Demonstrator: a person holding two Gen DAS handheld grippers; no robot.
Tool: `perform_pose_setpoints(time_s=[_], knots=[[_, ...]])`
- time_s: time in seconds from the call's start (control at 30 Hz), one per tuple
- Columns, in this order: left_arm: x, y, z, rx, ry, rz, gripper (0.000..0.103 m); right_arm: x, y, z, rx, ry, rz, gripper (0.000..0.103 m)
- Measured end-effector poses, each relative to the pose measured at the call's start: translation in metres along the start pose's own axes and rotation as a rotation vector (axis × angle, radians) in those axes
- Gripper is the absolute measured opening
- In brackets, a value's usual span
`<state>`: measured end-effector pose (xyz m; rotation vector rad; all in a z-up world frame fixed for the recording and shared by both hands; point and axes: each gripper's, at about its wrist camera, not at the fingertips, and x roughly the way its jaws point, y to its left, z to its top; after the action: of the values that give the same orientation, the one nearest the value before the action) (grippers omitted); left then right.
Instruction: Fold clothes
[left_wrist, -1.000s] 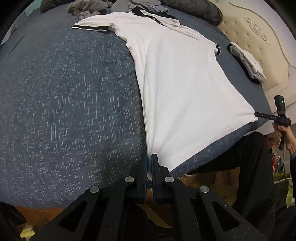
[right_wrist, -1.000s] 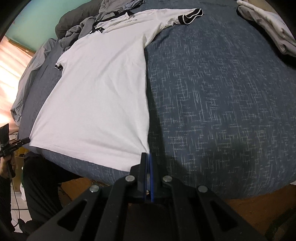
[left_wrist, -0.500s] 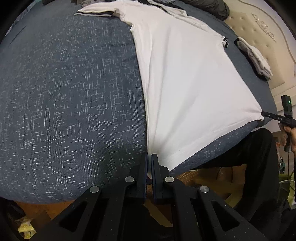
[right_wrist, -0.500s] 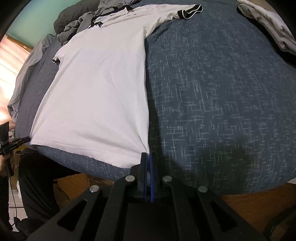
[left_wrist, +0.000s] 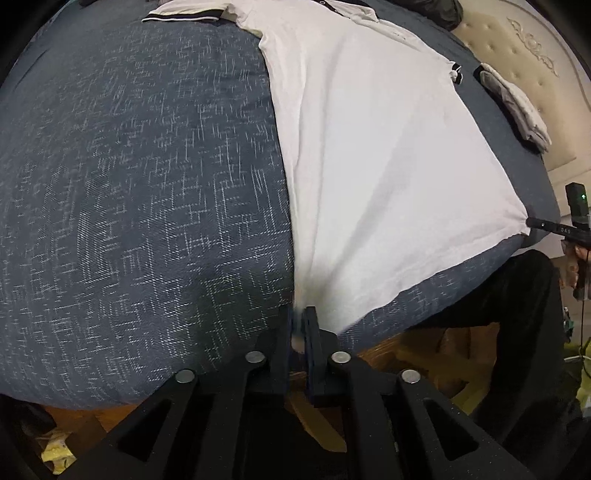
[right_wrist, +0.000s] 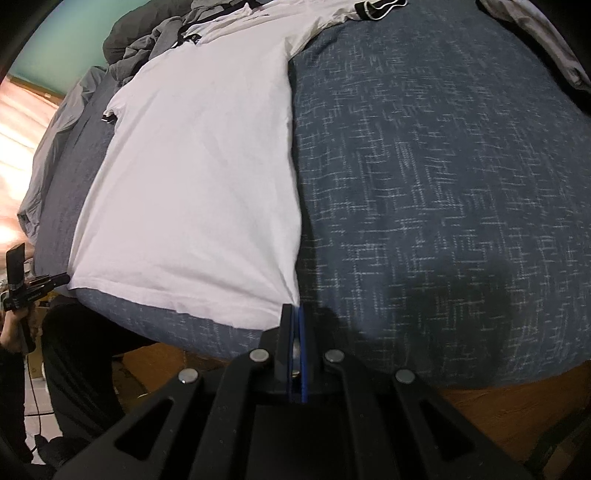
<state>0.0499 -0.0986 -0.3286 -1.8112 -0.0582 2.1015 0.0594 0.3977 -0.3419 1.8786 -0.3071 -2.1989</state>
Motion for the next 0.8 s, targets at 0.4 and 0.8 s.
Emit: perform_pose_setpoints(time_s=[0.4,0.8], knots=[[-0.018,0.033,0.061,-0.160,-0.150,-0.075,0.039,-0.017,-0.013,0.028,0.120,-0.119,0.073,0.031],[0.028,0.030,0.113,-0.200,-0.163,-0.095,0.039,0.015,0.001,0.059,0.123,-0.102,0.084,0.031]])
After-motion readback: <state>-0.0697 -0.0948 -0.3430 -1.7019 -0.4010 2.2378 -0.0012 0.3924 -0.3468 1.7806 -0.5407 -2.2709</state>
